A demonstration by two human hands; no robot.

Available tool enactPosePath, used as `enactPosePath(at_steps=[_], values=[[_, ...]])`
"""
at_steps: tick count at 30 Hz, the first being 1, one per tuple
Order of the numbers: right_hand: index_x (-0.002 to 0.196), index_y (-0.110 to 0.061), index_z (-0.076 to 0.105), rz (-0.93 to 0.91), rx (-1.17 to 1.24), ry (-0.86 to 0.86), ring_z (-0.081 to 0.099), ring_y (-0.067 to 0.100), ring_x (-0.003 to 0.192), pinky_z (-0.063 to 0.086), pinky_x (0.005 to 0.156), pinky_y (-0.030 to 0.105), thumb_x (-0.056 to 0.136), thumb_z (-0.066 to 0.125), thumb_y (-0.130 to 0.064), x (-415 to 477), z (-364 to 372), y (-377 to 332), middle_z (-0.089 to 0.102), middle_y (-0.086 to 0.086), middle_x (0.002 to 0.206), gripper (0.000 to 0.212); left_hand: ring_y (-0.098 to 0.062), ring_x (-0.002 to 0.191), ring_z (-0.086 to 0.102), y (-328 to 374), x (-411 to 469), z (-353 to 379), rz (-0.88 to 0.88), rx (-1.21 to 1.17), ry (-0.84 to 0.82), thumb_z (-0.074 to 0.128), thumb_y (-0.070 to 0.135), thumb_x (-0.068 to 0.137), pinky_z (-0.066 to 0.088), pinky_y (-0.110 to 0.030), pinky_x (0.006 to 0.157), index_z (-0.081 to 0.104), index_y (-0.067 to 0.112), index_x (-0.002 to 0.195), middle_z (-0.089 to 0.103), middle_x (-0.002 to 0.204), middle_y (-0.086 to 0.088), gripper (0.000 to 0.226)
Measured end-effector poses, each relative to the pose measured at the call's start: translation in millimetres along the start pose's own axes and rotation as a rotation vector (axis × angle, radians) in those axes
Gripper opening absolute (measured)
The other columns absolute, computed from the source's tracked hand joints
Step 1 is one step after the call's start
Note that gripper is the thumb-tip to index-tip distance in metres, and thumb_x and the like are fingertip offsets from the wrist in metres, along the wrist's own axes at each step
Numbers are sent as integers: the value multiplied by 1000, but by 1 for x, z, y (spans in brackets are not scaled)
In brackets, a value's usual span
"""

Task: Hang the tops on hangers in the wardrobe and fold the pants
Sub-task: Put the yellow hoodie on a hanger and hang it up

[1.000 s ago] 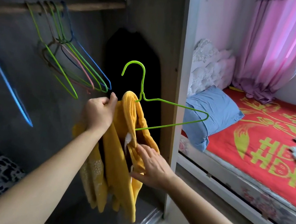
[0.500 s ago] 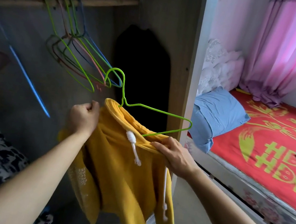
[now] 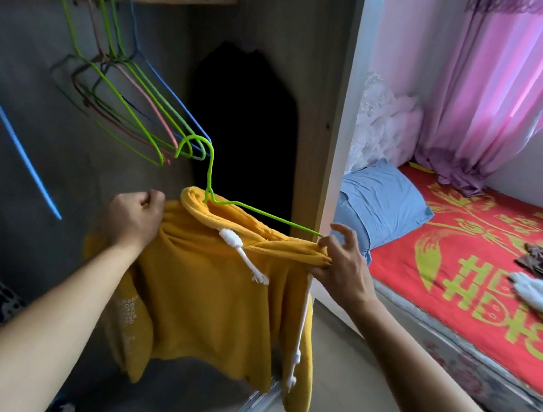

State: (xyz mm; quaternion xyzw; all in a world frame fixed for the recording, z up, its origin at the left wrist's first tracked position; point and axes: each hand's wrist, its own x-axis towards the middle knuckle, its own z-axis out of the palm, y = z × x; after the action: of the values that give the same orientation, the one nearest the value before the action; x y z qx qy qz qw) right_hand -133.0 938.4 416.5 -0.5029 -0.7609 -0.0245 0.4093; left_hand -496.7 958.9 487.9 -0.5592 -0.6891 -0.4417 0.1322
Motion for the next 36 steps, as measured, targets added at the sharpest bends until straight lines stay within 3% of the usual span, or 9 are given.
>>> enactPosePath(at_steps=[6,15,19,21,24,27,31,33,36], values=[[116,-14,49,-60,56,-54,56,13,57,39,57,5,74,87,-13,2,-9,-1,70,7,86,57,-27,45,41,3,1,2,22,-41,-39,44,39,87,25,-26,45,48,15,50,46,48,-10,45],[124,0,64,-537,-241,-336,71,29,82,62,67,37,90,71,-16,14,-31,15,70,15,102,38,-35,45,51,21,6,1,349,-2,-47,45,37,95,24,-25,46,45,17,50,55,49,-13,49],[113,-1,67,-573,-235,-266,65,29,68,58,55,37,93,65,-16,14,-28,-3,63,14,91,24,-38,64,65,42,-13,-2,391,-74,-84,22,55,101,42,-31,50,65,13,71,69,71,-15,67],[106,-1,68,-565,-199,-243,62,30,64,56,51,40,99,49,-22,13,-23,-15,61,14,86,29,-35,62,64,53,-21,-2,461,-82,-97,14,67,96,35,-28,49,61,13,74,66,68,-10,74],[105,-2,70,-511,-162,-203,64,28,62,54,48,33,96,57,-23,11,-20,-26,62,14,84,26,-21,60,60,65,-31,0,572,-37,-154,31,82,83,29,-22,49,54,20,73,61,64,2,67],[105,-4,72,-481,-158,-166,65,24,64,50,48,27,84,77,-17,14,-17,-33,65,12,85,25,-21,55,61,79,-40,10,619,44,-187,49,68,82,23,-18,47,44,26,65,59,57,6,46],[104,-4,67,-565,-137,-130,62,20,63,51,50,28,94,65,-29,10,-19,-23,63,10,84,27,-34,53,61,61,-29,17,514,124,-178,49,57,81,28,-22,50,48,21,67,61,54,-4,39],[102,-7,63,-612,-128,-213,62,20,68,53,54,29,97,59,-31,-2,-24,-7,63,8,86,25,-39,59,62,41,-18,15,351,152,-153,49,57,78,36,-27,50,58,19,73,64,60,-12,39],[96,-19,55,-591,-211,-418,62,16,72,49,56,26,90,62,-46,-15,-24,8,62,-1,84,29,-31,48,52,31,-16,15,405,138,-155,48,56,78,31,-17,48,55,23,68,53,52,-3,35]])
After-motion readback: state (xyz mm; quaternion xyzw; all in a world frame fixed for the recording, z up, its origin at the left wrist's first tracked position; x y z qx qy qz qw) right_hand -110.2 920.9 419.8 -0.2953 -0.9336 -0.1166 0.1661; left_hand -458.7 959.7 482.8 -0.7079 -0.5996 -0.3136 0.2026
